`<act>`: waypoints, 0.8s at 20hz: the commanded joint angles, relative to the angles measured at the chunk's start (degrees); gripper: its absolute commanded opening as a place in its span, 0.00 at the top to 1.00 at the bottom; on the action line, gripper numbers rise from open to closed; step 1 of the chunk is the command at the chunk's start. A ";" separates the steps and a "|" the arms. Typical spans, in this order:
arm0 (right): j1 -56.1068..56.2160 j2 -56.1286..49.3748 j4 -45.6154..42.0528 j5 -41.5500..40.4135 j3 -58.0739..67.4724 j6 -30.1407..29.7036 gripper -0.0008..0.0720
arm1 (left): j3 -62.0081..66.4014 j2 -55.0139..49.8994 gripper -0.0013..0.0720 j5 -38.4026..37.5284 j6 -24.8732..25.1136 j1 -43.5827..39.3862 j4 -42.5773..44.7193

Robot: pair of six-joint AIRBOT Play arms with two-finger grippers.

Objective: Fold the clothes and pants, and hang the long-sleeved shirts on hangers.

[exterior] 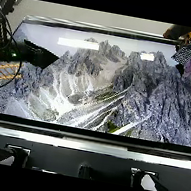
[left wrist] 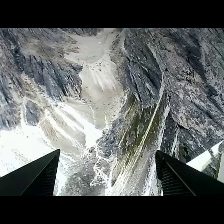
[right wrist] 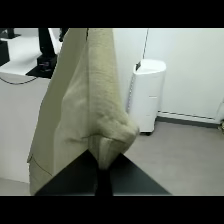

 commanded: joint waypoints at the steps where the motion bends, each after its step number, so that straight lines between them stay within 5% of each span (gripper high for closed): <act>1: -7.74 -0.79 6.47 -2.84 0.09 1.42 0.96 | -0.02 -0.04 0.06 0.00 0.00 0.07 0.02; 16: -22.05 -3.65 14.49 -6.58 0.09 8.79 0.96 | -0.02 -1.51 0.06 0.00 -2.36 -0.15 0.04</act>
